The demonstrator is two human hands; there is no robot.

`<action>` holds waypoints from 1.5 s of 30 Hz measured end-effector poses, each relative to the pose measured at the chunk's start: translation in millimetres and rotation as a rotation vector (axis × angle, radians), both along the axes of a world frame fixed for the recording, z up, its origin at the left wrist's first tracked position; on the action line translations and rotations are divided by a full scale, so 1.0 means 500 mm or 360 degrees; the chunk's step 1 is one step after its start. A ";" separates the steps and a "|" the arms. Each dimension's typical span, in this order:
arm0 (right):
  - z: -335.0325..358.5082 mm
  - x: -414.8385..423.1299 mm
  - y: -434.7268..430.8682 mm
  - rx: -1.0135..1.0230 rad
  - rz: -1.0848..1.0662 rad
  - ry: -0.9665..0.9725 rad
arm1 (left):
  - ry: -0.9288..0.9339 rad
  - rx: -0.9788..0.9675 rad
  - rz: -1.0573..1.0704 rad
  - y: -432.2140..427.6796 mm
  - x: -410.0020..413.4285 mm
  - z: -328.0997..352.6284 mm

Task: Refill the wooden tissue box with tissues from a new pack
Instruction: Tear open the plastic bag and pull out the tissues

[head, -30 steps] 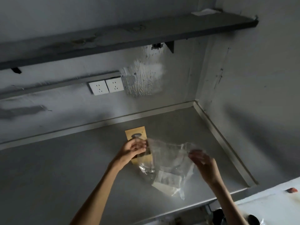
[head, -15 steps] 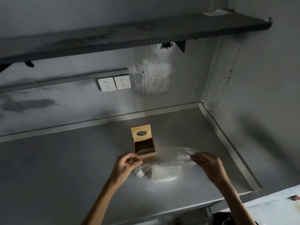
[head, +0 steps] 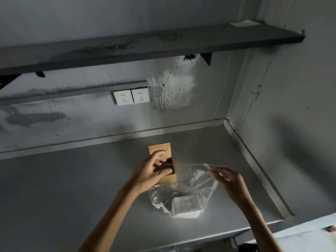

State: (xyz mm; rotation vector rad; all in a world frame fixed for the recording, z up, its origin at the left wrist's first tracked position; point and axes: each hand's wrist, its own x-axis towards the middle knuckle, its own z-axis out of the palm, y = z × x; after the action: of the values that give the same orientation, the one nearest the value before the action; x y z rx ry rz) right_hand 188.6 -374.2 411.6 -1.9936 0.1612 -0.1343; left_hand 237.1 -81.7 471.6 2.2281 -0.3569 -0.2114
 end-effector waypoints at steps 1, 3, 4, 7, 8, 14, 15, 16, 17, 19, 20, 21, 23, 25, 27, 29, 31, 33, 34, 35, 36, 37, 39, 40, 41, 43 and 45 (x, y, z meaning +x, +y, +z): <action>0.001 0.005 -0.001 -0.0022 0.0012 0.0011 | -0.0008 0.0265 -0.0125 -0.020 0.022 0.020; 0.013 0.004 0.005 -0.0065 -0.0009 0.0026 | -0.0060 0.0735 -0.0328 -0.064 0.054 0.051; 0.025 -0.004 0.015 -0.0104 -0.0073 0.0002 | -0.0131 0.0828 -0.0374 -0.082 0.066 0.059; 0.060 -0.039 0.072 -0.0490 -0.0510 -0.0325 | -0.0181 0.0843 -0.0446 -0.111 0.090 0.062; 0.080 -0.052 0.101 -0.0621 -0.0583 -0.0493 | -0.0151 0.0824 -0.0484 -0.113 0.097 0.061; 0.085 -0.071 0.205 -0.1109 0.0265 -0.0213 | -0.0098 0.0712 -0.0604 -0.128 0.115 0.068; 0.077 -0.065 0.206 -0.1164 0.0313 -0.0124 | -0.0090 0.0702 -0.0609 -0.130 0.115 0.069; 0.074 -0.061 0.205 -0.1231 0.0322 -0.0080 | -0.0079 0.0690 -0.0618 -0.132 0.116 0.069; 0.072 -0.057 0.204 -0.1374 0.0288 -0.0056 | -0.0070 0.0684 -0.0624 -0.135 0.116 0.070; 0.076 -0.051 0.199 -0.1634 0.0412 0.0053 | -0.0071 0.0692 -0.0621 -0.137 0.118 0.070; 0.067 -0.046 0.190 -0.1709 0.0495 0.0094 | -0.0081 0.0696 -0.0620 -0.138 0.118 0.071; 0.064 -0.043 0.185 -0.1740 0.0548 0.0113 | -0.0095 0.0699 -0.0615 -0.137 0.119 0.072; 0.059 -0.041 0.179 -0.1835 0.0607 0.0105 | -0.0117 0.0700 -0.0584 -0.133 0.122 0.076; 0.041 -0.038 0.172 -0.1833 0.0595 0.0029 | -0.0122 0.0689 -0.0552 -0.126 0.128 0.077; 0.020 -0.038 0.167 -0.1763 0.0522 -0.0054 | -0.0106 0.0695 -0.0556 -0.121 0.130 0.071; 0.009 -0.044 0.169 -0.1780 0.0598 0.0032 | -0.0092 0.0683 -0.0548 -0.118 0.130 0.064; -0.002 -0.055 0.179 -0.1865 0.0699 0.0175 | -0.0114 0.0672 -0.0504 -0.117 0.132 0.059; -0.012 -0.068 0.194 -0.1923 0.0714 0.0209 | -0.0154 0.0668 -0.0458 -0.118 0.138 0.057; -0.016 -0.074 0.200 -0.1887 0.0674 0.0156 | -0.0163 0.0660 -0.0441 -0.119 0.141 0.058; -0.016 -0.078 0.207 -0.1830 0.0608 0.0082 | -0.0160 0.0655 -0.0435 -0.120 0.142 0.059; -0.014 -0.080 0.212 -0.1761 0.0525 0.0048 | -0.0147 0.0653 -0.0440 -0.122 0.143 0.060; -0.010 -0.076 0.216 -0.1708 0.0418 0.0015 | -0.0132 0.0653 -0.0453 -0.123 0.142 0.062; -0.001 -0.061 0.223 -0.1647 0.0240 0.0042 | -0.0105 0.0659 -0.0486 -0.126 0.138 0.063; 0.003 -0.052 0.226 -0.1645 0.0200 0.0111 | -0.0088 0.0653 -0.0497 -0.128 0.136 0.062; 0.001 -0.045 0.230 -0.1660 0.0192 0.0167 | -0.0080 0.0643 -0.0502 -0.129 0.135 0.060; -0.012 -0.036 0.237 -0.1694 0.0184 0.0222 | -0.0086 0.0635 -0.0496 -0.131 0.136 0.057; -0.021 -0.031 0.245 -0.1708 0.0189 0.0210 | -0.0060 0.0626 -0.0494 -0.131 0.136 0.060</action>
State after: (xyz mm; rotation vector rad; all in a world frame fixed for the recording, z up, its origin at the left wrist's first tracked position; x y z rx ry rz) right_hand 172.9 -251.5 401.0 -3.0776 0.0478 0.0005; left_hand 305.3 -147.4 501.6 2.5552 -0.7364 -0.4367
